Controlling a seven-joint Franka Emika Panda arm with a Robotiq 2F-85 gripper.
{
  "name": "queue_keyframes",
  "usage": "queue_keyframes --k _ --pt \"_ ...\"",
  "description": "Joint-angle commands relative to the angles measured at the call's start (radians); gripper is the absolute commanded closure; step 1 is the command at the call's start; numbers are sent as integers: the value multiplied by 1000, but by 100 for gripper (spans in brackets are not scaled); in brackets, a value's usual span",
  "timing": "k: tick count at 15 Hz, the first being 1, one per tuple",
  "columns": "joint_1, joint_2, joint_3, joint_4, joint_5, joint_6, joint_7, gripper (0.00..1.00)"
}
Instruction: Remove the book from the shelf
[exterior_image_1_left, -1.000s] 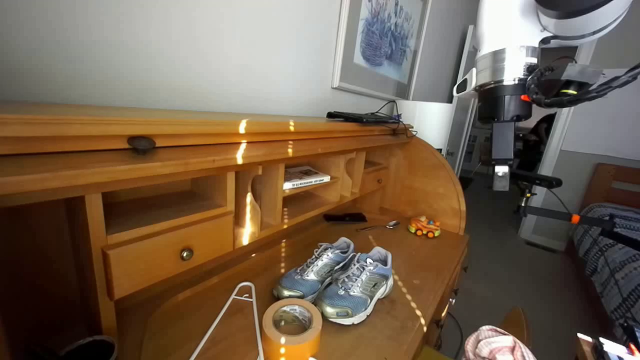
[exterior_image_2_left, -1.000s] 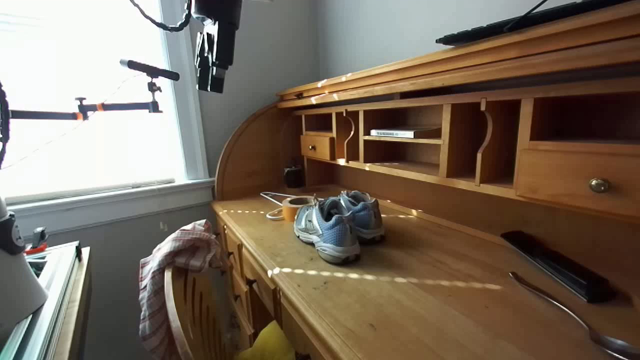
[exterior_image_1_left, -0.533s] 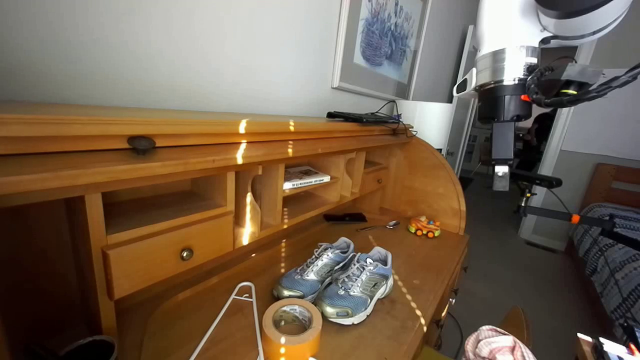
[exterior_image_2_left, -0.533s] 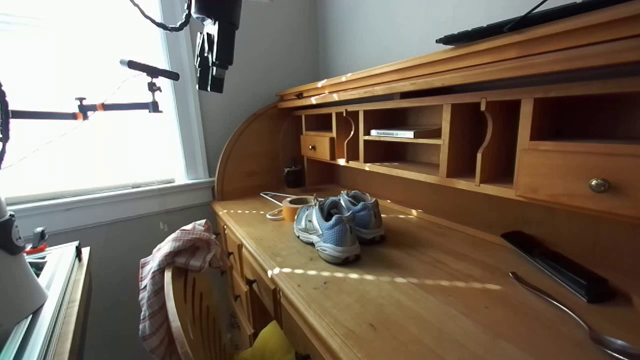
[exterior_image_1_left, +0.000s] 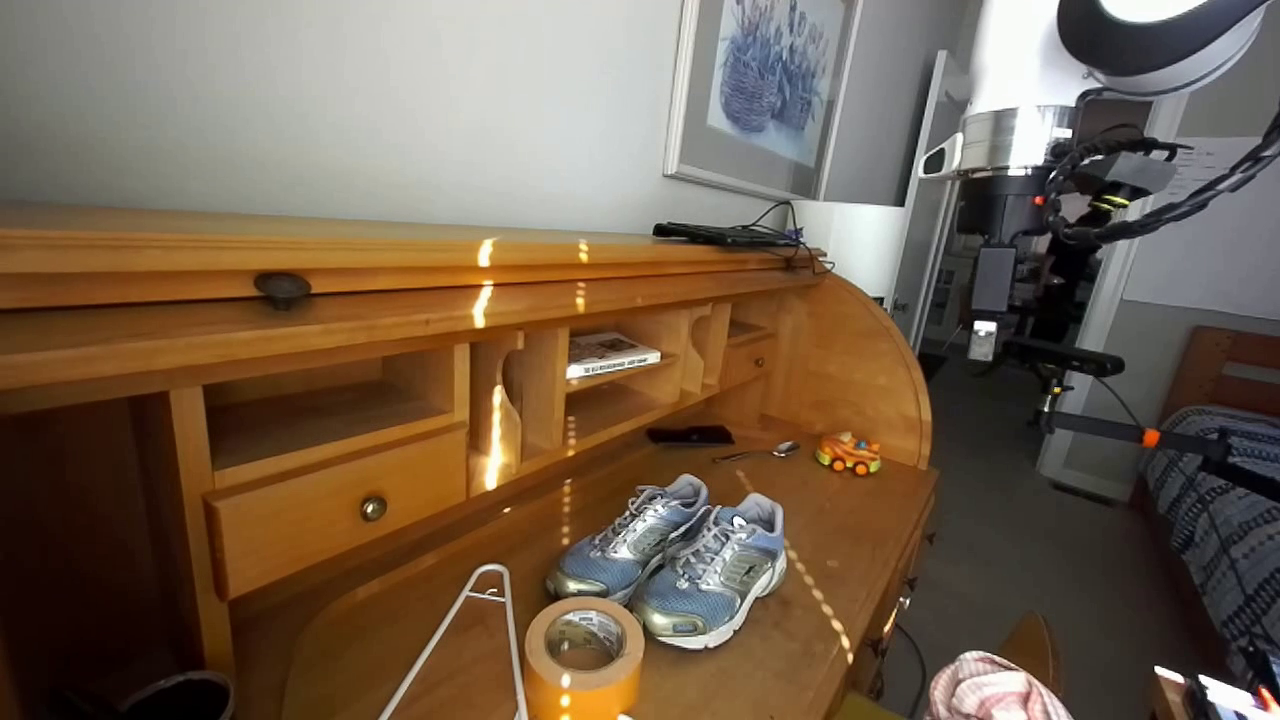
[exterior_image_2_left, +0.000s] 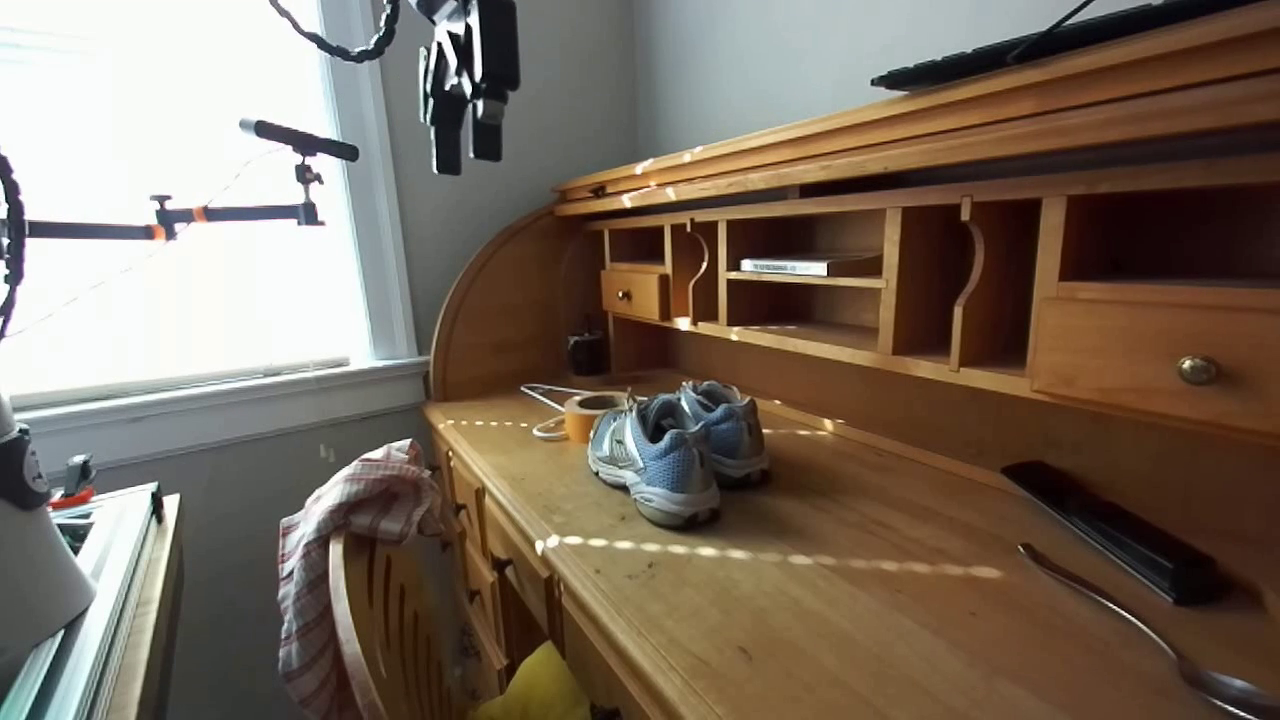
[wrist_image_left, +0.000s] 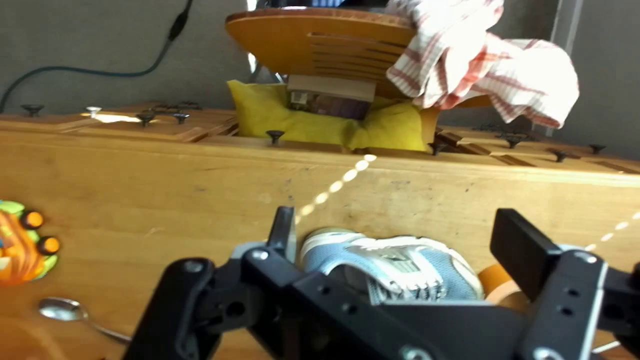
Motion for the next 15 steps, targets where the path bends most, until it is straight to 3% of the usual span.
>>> queue_keyframes --k 1,4,6,7,13,15 --pt "-22 27 -61 0 0 141 -78 0" --pt "6 37 -106 -31 63 299 -177 0" --pt "21 77 -123 -42 108 340 -226 0" --pt "-9 46 -91 -21 70 289 -180 0" --pt "-9 55 -88 -18 75 296 -186 0" --pt "-33 68 -80 -53 32 456 -149 0"
